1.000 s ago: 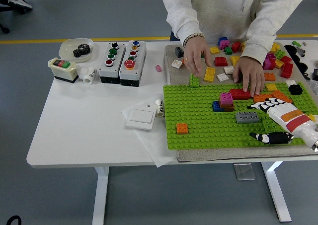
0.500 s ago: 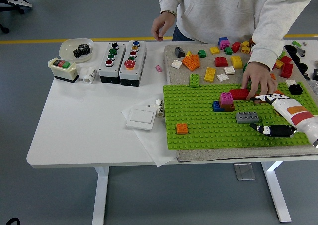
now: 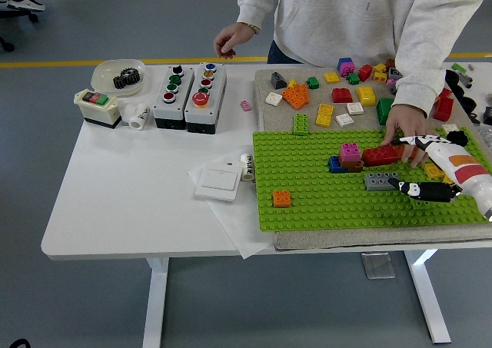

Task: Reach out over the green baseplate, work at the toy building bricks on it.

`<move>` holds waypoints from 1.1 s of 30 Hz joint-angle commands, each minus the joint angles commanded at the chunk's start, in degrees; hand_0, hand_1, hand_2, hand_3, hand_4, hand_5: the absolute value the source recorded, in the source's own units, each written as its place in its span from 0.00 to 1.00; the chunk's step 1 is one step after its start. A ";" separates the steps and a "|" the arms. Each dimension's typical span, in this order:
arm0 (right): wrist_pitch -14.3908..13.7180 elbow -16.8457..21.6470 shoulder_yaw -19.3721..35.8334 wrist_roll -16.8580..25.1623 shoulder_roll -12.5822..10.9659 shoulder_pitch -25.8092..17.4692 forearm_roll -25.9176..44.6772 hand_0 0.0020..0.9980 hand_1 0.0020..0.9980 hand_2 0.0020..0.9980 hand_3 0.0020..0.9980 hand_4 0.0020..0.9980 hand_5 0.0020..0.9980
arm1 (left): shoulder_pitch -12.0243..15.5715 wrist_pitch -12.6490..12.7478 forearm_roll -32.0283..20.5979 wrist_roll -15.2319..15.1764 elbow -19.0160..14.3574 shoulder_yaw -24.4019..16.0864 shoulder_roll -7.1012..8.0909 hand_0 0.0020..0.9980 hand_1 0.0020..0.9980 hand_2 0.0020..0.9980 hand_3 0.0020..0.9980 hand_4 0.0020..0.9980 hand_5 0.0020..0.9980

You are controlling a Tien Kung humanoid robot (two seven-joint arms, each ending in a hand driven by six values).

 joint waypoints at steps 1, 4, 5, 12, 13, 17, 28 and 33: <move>0.01 0.01 0.06 0.01 -0.02 -0.01 0.01 0.90 0.80 0.81 0.81 0.83 0.52 | 0.00 0.01 -0.01 0.00 0.00 0.00 0.00 0.76 0.76 0.76 0.61 0.69 0.60; 0.27 0.09 0.70 0.19 -0.30 0.00 0.34 0.90 0.80 0.81 0.81 0.82 0.52 | -0.12 0.20 -0.18 -0.02 0.02 0.10 -0.05 0.76 0.75 0.76 0.61 0.69 0.60; 0.30 0.05 0.80 0.27 -0.38 0.04 0.38 0.90 0.80 0.81 0.81 0.82 0.52 | -0.15 0.23 -0.25 -0.03 0.02 0.15 -0.05 0.76 0.75 0.76 0.61 0.69 0.60; 0.56 -2.76 -0.90 0.80 -1.62 2.92 0.28 0.87 0.79 0.80 0.81 0.83 0.52 | -0.41 0.31 -0.34 -0.14 0.01 0.26 -0.12 0.76 0.75 0.76 0.61 0.69 0.60; 0.56 -2.89 -1.00 0.81 -1.66 3.05 0.26 0.87 0.79 0.80 0.81 0.83 0.52 | -0.42 0.31 -0.34 -0.14 0.01 0.27 -0.12 0.76 0.75 0.76 0.61 0.69 0.60; 0.05 -7.09 -5.01 1.42 -2.28 7.80 0.46 0.88 0.80 0.80 0.81 0.84 0.49 | -0.52 0.22 -0.55 -0.12 -0.03 0.36 -0.13 0.76 0.76 0.76 0.61 0.69 0.60; -4.78 -20.64 -15.50 5.61 0.06 18.72 2.56 0.81 0.74 0.76 0.71 0.85 0.41 | -0.69 -0.36 -1.21 0.03 -0.26 0.80 -0.04 0.76 0.75 0.76 0.61 0.69 0.61; -6.81 -26.05 -20.45 7.43 2.23 22.42 3.06 0.81 0.73 0.75 0.70 0.85 0.38 | -0.84 -0.68 -1.21 0.18 -0.41 0.89 0.04 0.76 0.75 0.76 0.61 0.69 0.61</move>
